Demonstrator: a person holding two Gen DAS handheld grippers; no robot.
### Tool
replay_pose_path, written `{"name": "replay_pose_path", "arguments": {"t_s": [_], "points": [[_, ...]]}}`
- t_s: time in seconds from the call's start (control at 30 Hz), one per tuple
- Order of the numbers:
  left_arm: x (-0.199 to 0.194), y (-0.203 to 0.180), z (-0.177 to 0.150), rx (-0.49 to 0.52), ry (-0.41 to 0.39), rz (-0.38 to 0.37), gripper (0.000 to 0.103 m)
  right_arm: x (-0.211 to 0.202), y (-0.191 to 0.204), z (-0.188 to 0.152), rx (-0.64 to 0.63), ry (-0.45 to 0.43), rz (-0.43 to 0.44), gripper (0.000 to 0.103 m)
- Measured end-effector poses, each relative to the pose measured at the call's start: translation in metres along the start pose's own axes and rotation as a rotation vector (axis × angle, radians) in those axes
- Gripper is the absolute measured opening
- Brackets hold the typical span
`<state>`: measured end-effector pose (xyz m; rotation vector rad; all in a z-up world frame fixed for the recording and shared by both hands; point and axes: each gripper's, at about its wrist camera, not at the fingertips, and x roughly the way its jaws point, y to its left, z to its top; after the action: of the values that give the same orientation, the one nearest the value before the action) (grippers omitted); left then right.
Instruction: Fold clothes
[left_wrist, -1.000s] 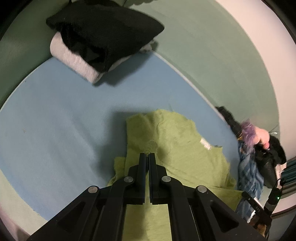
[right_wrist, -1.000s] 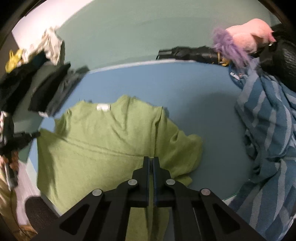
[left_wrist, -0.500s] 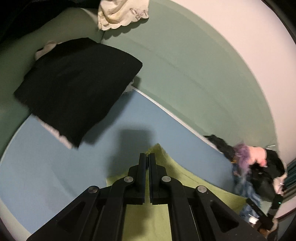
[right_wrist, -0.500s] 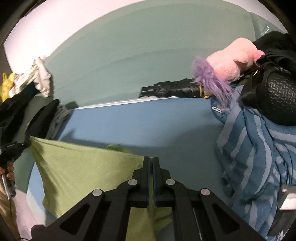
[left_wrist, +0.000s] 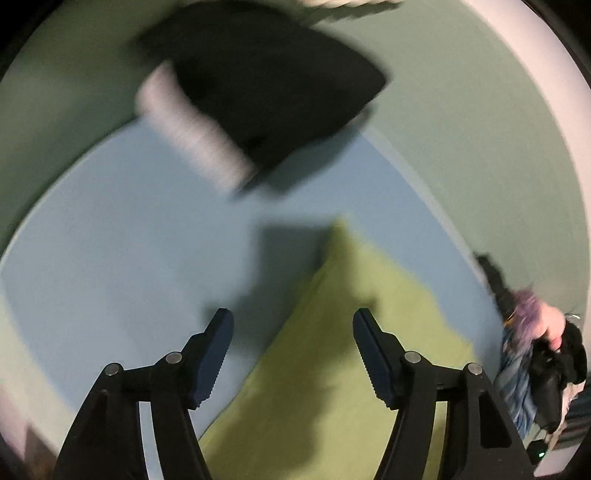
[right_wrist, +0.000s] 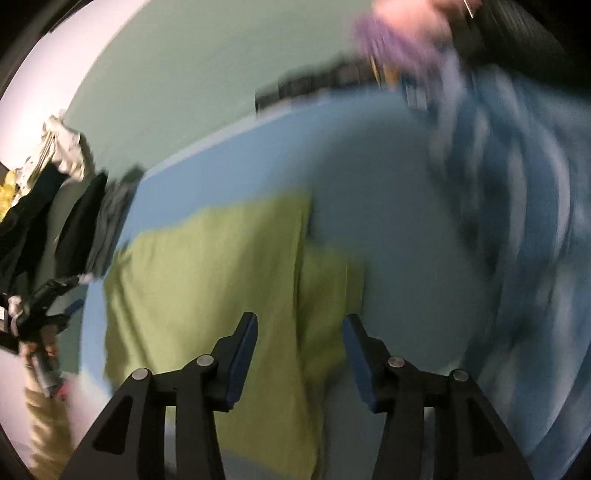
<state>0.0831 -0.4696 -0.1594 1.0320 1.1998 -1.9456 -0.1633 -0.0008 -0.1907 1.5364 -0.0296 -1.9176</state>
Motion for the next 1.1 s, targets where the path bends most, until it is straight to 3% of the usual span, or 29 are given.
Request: {"name": "replay_pose_path", "arguments": {"t_s": [0.07, 0.17, 0.3, 0.47, 0.6, 0.7, 0.77, 0.83, 0.9, 1.1], "points": [[0.001, 0.025, -0.026, -0.076, 0.068, -0.02, 0.068, 0.006, -0.009, -0.026, 0.037, 0.076, 0.049, 0.052], [0.003, 0.064, -0.069, -0.278, 0.13, -0.079, 0.068, 0.015, -0.021, -0.062, 0.091, 0.181, 0.114, 0.051], [0.006, 0.097, -0.111, -0.516, 0.153, -0.153, 0.067, 0.02, -0.026, -0.078, 0.126, 0.191, 0.113, 0.051], [0.009, 0.085, -0.128, -0.53, 0.145, -0.155, 0.064, 0.015, -0.034, -0.091, 0.168, 0.204, 0.127, 0.051], [0.02, 0.072, -0.134, -0.539, 0.146, -0.159, 0.058, 0.015, -0.046, -0.106, 0.256, 0.21, 0.193, 0.051], [0.036, 0.055, -0.129, -0.499, 0.154, -0.117, 0.042, 0.017, -0.042, -0.114, 0.276, 0.192, 0.201, 0.051], [0.04, 0.054, -0.13, -0.481, 0.145, -0.077, 0.016, 0.019, -0.037, -0.116, 0.286, 0.183, 0.189, 0.052], [0.039, 0.064, -0.132, -0.483, 0.139, -0.085, 0.006, 0.022, -0.035, -0.117, 0.321, 0.179, 0.17, 0.054], [0.033, 0.079, -0.136, -0.501, 0.127, -0.118, 0.005, 0.024, -0.035, -0.116, 0.36, 0.165, 0.184, 0.061], [0.019, 0.11, -0.148, -0.521, 0.1, -0.147, 0.004, 0.019, -0.03, -0.125, 0.398, 0.181, 0.115, 0.056]]}}
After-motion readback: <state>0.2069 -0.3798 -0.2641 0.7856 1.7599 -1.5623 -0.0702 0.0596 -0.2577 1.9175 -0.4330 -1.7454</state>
